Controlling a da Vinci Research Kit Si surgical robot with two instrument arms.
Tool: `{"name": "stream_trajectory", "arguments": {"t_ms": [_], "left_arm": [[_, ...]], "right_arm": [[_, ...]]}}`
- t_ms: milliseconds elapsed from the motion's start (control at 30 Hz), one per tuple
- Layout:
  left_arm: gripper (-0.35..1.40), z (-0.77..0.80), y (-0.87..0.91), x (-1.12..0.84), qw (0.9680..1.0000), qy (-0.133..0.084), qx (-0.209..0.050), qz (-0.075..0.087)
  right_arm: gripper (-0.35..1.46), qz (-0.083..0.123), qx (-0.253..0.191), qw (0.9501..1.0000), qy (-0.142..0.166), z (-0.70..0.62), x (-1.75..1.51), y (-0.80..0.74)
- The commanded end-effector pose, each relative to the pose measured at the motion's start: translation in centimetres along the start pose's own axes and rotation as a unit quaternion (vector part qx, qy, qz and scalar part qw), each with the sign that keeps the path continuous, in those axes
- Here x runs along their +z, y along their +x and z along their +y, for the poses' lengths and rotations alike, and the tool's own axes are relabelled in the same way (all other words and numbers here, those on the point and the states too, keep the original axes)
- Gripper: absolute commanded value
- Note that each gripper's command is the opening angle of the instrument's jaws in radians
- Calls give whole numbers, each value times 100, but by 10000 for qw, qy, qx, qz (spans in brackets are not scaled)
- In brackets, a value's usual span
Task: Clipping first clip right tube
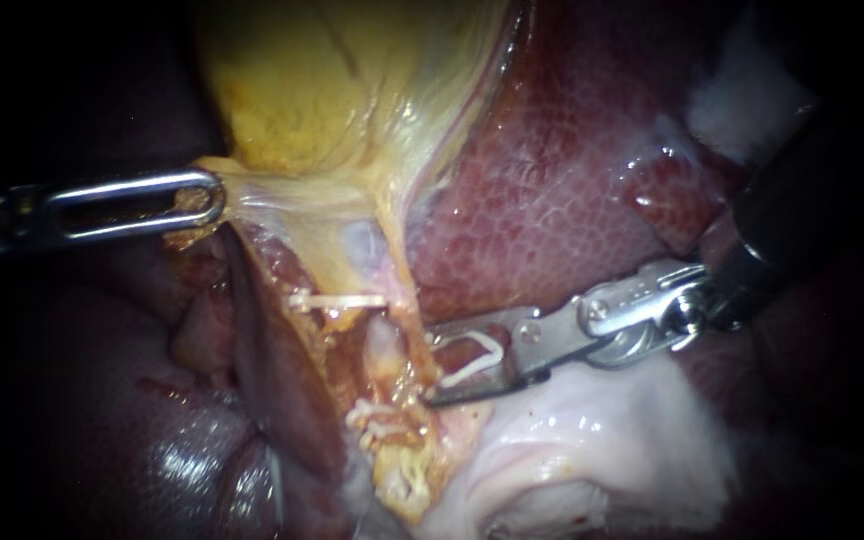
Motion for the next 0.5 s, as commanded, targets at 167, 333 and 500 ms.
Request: {"name": "stream_trajectory", "arguments": {"t_ms": [167, 333, 500], "left_arm": [[-35, 0, 0, -1, 10000, 6, 1, 3], [-35, 0, -1, -2, 10000, 8, -1, 5], [-35, 0, -1, -2, 10000, 8, -1, 5]], "right_arm": [[33, 41, 40, 10000, -64, 3, -23, 4], [33, 98, 47, 9999, -94, 4, -20, 5], [35, 135, 112, 9998, -29, 4, -4, 0]]}}
